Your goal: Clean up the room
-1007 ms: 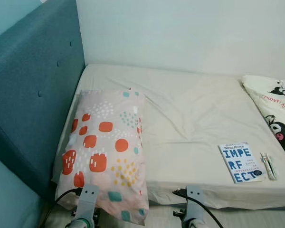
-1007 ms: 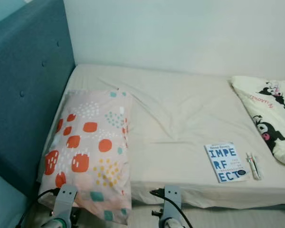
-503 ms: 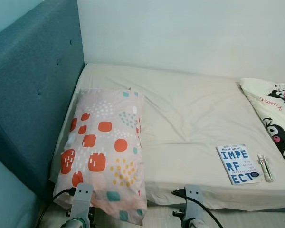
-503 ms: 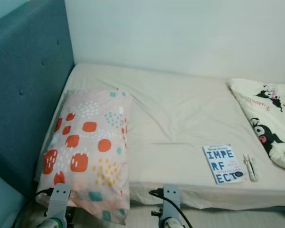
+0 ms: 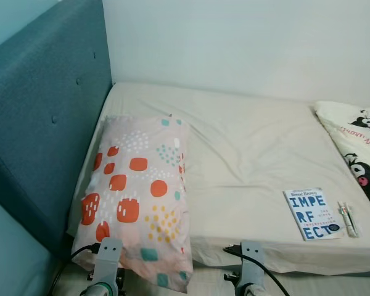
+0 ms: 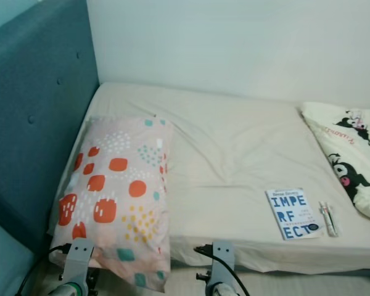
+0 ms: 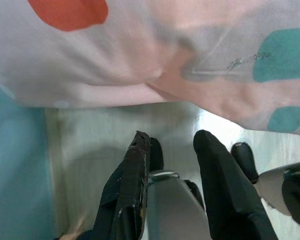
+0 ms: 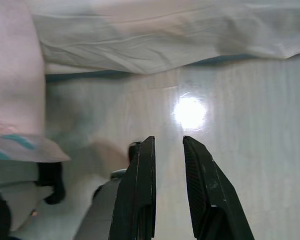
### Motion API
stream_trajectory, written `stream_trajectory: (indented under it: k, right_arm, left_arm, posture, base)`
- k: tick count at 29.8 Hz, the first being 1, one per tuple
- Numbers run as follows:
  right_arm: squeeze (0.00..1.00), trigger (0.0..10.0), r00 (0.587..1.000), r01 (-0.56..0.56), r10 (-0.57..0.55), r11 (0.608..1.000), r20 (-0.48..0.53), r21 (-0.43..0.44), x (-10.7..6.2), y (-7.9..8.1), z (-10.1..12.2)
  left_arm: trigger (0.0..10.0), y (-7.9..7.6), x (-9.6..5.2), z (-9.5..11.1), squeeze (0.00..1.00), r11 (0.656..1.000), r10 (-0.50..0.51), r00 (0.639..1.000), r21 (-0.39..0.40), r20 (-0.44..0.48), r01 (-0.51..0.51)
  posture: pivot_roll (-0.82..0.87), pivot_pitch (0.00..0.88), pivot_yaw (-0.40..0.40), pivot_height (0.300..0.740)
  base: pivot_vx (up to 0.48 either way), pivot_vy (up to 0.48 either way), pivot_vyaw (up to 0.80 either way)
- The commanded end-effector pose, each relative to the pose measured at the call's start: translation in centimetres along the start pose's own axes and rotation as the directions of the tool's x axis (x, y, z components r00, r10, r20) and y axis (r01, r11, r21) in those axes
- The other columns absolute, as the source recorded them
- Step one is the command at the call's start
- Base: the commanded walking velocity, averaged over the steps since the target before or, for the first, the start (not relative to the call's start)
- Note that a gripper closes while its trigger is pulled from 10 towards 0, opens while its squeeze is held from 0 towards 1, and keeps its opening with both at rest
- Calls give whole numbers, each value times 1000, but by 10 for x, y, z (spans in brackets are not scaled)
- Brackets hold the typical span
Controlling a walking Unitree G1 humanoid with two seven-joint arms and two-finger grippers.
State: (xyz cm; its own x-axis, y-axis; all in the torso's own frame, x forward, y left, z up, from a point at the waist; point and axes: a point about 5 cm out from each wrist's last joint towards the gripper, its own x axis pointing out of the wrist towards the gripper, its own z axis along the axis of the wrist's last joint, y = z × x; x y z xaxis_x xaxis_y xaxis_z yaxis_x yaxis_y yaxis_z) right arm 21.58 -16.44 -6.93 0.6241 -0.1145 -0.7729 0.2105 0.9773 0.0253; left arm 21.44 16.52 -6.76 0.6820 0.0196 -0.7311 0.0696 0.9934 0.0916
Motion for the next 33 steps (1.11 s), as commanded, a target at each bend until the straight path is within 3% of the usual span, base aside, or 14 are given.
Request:
stream_trajectory:
  k: [1,13,33]
  right_arm:
    - [0,10000,1000,16,-16,999,-18,41,-1,0,-6]
    - [0,10000,999,39,-39,997,-9,71,-2,-11,-9]
    - [0,10000,1000,12,-12,999,10,46,0,-2,-1]
  left_arm:
    - [10000,1,1,2,0,1000,-10,1000,18,-1,10]
    - [10000,-5,0,-1,0,999,-22,1000,23,-8,22]
    - [10000,-2,1,4,0,1000,-15,1000,22,3,15]
  posture:
    - [90,1,15,740]
    - [80,16,8,740]
    - [88,4,1,740]
  base:
    - [0,0,0]
    - [0,0,0]
    - [0,0,0]
